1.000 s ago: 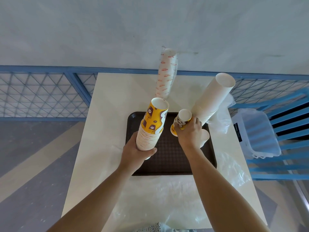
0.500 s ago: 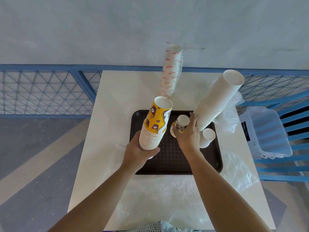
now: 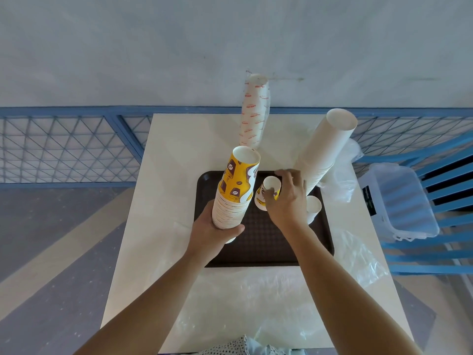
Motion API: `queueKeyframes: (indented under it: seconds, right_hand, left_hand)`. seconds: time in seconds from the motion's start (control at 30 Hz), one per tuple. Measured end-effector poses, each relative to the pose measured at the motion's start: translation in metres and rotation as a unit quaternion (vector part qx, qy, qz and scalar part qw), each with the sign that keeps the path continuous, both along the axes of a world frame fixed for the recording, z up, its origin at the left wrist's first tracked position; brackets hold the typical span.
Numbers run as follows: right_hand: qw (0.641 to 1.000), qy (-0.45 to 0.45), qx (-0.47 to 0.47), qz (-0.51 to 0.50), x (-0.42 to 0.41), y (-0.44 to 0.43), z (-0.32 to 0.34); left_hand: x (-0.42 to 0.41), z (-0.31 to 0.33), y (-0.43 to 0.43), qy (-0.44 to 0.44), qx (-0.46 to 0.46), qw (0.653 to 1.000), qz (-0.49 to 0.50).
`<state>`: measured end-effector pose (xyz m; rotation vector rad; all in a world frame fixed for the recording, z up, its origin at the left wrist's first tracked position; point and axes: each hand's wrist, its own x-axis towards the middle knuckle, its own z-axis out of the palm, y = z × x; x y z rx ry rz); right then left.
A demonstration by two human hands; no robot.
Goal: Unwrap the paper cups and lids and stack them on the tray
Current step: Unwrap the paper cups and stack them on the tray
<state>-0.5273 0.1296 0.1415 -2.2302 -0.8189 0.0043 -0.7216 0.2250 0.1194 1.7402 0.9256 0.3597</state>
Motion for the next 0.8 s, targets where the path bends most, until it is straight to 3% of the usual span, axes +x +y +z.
queueKeyframes:
  seconds: [0.1, 0.2, 0.33, 0.8]
  right_hand:
    - [0.989, 0.113, 0.085, 0.045, -0.008, -0.006, 0.055]
    - [0.961, 0.192, 0.067, 0.185, -0.013, -0.009, 0.099]
    - [0.972, 0.144, 0.015, 0.183, -0.021, -0.002, 0.115]
    - [0.982, 0.104, 0.044, 0.15, -0.038, 0.002, 0.122]
  left_hand:
    - [0.001, 0.002, 0.001, -0.004, -0.002, 1.0, -0.011]
    - [0.003, 0.006, -0.002, -0.009, -0.007, 1.0, -0.018]
    - [0.005, 0.011, -0.006, -0.015, -0.012, 1.0, -0.017]
    - [-0.003, 0.022, -0.01, -0.017, 0.002, 1.0, -0.02]
